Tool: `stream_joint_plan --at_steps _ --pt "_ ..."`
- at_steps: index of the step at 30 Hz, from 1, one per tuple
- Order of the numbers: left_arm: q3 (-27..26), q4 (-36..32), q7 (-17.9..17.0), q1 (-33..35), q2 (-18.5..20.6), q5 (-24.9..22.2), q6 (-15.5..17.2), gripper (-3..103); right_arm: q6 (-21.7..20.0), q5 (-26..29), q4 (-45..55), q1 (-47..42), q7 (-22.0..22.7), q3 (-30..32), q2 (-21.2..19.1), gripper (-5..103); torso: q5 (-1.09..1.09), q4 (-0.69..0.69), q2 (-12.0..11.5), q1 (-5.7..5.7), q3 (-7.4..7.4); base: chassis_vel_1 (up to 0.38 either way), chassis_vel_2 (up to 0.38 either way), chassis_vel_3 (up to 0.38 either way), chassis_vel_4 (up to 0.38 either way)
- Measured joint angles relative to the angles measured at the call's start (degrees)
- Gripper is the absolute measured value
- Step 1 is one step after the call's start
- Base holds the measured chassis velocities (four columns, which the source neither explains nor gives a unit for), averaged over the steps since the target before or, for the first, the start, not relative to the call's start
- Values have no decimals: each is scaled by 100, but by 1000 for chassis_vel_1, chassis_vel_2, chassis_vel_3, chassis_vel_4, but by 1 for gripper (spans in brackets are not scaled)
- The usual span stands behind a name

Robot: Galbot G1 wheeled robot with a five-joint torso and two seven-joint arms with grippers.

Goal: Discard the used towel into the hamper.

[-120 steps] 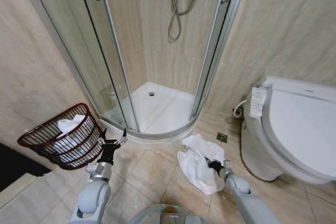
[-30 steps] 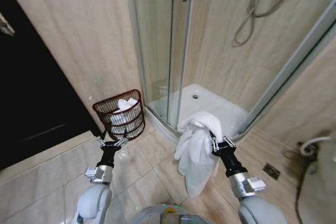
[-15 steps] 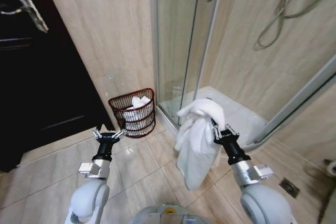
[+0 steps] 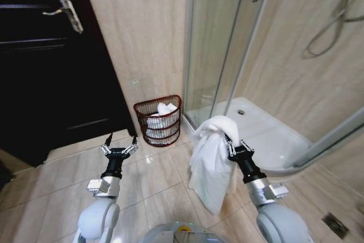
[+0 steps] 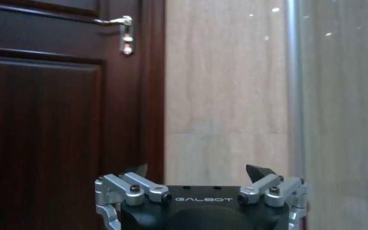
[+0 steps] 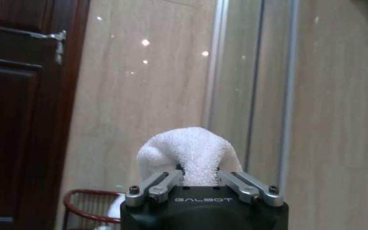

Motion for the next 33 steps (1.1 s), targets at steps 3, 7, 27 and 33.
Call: stream_joint_plan --at_steps 3,7,27,33 --pt "4 -32 -7 32 -4 18 2 100 -32 34 8 12 25 -17 3 12 1 0 0 0 0 104 104 115 116" --pt "0 -78 -29 59 -5 48 11 100 16 49 -10 -1 43 10 -3 12 1 0 0 0 0 114 114 106 100" --pt "-10 -369 -406 146 56 118 364 100 -106 201 -85 282 320 73 -71 12 0 0 334 92 243 41 47 37 40" --pt "-37 -405 -460 135 86 90 436 100 -211 208 -86 396 304 64 -120 12 0 0 484 134 350 0 0 0 0"
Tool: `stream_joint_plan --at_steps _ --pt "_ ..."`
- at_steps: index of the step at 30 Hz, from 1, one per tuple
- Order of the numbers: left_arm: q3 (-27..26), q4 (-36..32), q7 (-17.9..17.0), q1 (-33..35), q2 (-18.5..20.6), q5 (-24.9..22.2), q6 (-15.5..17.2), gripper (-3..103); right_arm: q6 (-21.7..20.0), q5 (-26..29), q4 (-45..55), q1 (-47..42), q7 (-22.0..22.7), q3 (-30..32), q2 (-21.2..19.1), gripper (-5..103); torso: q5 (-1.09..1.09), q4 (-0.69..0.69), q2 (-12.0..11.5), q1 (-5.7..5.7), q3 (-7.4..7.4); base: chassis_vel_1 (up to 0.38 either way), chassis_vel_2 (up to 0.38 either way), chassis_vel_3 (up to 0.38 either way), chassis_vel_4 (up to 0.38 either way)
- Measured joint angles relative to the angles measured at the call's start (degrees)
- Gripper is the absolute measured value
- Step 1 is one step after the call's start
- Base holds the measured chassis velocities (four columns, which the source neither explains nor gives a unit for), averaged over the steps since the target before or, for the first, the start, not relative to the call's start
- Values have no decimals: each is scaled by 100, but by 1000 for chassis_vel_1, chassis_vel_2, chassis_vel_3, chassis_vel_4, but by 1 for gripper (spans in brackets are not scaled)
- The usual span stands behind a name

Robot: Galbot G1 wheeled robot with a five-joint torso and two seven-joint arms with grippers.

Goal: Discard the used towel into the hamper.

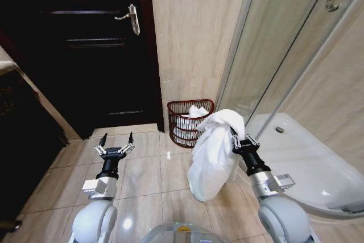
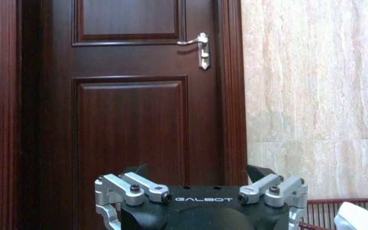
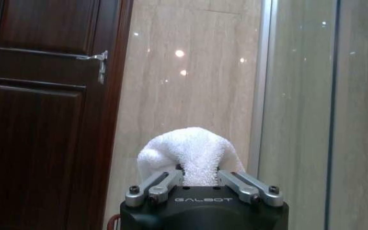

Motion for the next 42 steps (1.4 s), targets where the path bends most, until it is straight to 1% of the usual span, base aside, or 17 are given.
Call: stream_joint_plan --at_steps 2,3,11,15,19,24,27,33,35,42 --pt "-10 -13 -5 -2 5 -20 8 100 -91 27 -12 107 13 -18 -23 12 0 1 69 23 47 0 0 0 0" --pt "-10 -13 -5 -2 5 -20 8 100 -91 27 -12 107 13 -18 -23 12 0 1 69 23 47 0 0 0 0" --pt "-26 -36 -9 8 30 -70 24 100 -126 48 -79 199 20 -21 -18 12 0 1 281 78 203 0 0 0 0" --pt "-24 -32 -9 0 46 -75 24 100 -122 35 -80 178 20 -21 14 12 0 1 348 103 245 0 0 0 0" --pt "-10 0 -9 -9 62 -76 15 100 -88 -11 -74 98 18 -9 58 12 0 1 469 143 327 0 0 0 0" --pt "5 -1 -7 -18 62 -88 13 100 -70 -33 -59 54 17 -2 79 12 0 1 555 176 379 0 0 0 0" --pt "11 -21 -3 -11 56 -103 19 100 -64 -35 -45 40 17 4 86 12 0 0 657 206 449 0 0 0 0" --pt "6 -34 -1 7 42 -105 19 100 -9 -13 -35 26 -14 4 91 12 0 1 772 250 521 0 0 0 0" --pt "6 -44 -1 10 32 -107 20 100 68 -12 -48 16 -25 10 95 12 0 1 842 273 568 0 0 0 0" --pt "16 -44 5 0 13 -108 24 100 98 12 -56 11 -26 42 90 12 0 1 991 328 662 0 0 0 0"
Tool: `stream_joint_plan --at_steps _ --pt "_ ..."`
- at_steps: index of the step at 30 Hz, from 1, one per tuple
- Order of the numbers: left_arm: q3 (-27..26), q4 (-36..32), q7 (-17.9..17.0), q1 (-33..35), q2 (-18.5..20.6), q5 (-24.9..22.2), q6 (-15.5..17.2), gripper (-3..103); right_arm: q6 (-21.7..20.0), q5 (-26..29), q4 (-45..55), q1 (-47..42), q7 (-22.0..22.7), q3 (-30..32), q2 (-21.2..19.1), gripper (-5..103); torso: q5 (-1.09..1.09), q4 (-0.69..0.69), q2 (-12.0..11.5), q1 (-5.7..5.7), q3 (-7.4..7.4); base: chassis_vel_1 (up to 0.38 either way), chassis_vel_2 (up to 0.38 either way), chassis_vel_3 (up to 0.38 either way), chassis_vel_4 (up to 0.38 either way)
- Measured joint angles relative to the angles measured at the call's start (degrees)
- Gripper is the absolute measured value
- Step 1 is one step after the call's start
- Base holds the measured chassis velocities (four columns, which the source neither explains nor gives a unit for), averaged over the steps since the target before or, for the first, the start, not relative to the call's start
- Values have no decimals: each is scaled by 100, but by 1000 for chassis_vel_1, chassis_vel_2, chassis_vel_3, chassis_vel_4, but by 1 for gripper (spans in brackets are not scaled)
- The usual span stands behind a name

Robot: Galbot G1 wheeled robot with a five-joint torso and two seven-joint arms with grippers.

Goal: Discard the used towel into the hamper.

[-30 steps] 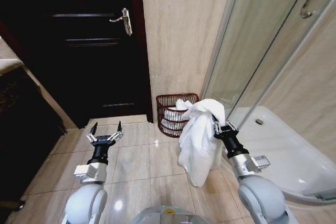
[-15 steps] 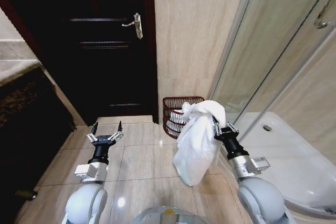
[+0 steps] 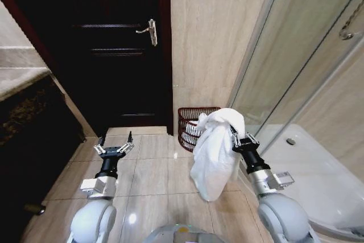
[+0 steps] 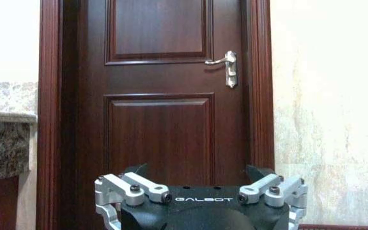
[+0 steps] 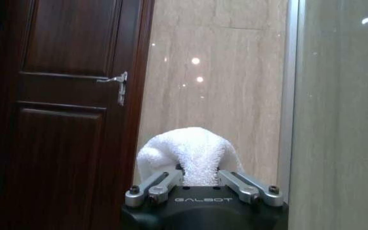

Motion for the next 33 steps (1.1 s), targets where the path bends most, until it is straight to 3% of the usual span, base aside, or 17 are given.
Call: stream_joint_plan --at_steps 9,22,33 --pt "24 55 36 45 -19 -48 -84 100 93 7 -115 58 -22 19 22 12 0 0 177 60 118 0 0 0 0" --pt "24 71 33 177 -132 100 -185 100 209 237 -396 199 -112 91 46 12 0 0 171 58 113 -16 13 12 -15" --pt "16 56 22 166 -145 105 -192 100 215 267 -434 247 -137 62 19 12 0 -1 146 52 99 -144 149 135 -140"
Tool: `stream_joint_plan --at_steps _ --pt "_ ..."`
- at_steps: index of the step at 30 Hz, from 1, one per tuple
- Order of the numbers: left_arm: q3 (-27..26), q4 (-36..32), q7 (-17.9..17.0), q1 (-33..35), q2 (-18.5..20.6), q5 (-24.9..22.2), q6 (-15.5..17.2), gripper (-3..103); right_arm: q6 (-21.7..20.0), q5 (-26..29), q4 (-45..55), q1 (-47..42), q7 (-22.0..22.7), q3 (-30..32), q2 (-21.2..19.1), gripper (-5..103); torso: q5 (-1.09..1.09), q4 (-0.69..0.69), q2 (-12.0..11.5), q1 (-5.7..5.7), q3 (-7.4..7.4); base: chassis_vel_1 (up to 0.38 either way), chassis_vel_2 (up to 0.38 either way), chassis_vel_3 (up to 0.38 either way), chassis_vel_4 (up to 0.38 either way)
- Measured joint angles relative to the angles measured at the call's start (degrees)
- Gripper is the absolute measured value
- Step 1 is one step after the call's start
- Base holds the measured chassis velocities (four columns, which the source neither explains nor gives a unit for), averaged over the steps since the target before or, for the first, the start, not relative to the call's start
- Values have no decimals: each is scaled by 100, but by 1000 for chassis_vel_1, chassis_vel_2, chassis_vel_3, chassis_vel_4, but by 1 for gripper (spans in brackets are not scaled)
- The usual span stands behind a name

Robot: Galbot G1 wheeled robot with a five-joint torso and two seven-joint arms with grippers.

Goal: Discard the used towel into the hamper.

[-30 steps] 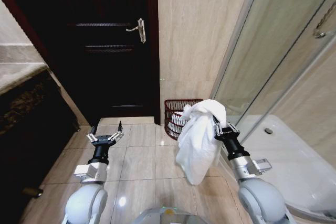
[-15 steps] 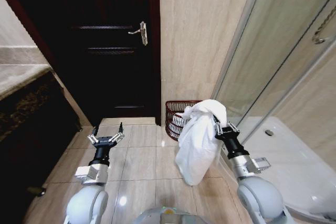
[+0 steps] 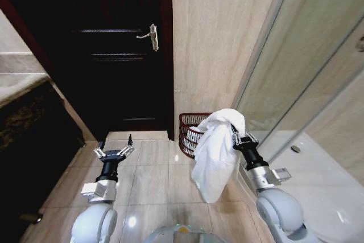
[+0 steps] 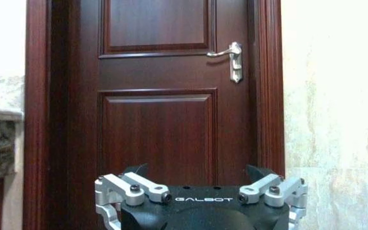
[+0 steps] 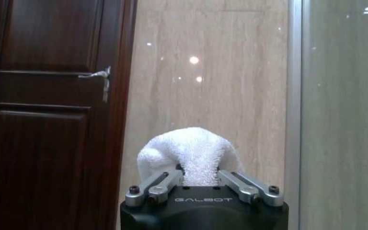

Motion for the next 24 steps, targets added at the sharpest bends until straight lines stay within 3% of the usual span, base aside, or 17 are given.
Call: stream_joint_plan --at_steps 14,18,24 --pt "53 108 5 -68 -5 5 5 100 -146 1 -147 210 73 -106 22 12 0 0 -14 -8 -11 -86 91 79 -85" --pt "-17 194 -14 -17 46 5 -56 100 -283 332 -350 815 110 -195 -130 12 1 -1 -16 -10 -13 0 0 0 0" --pt "-94 231 -73 199 51 -20 -259 100 -604 1326 -549 2231 137 -329 -457 12 -2 6 -21 -9 -14 0 0 0 0"
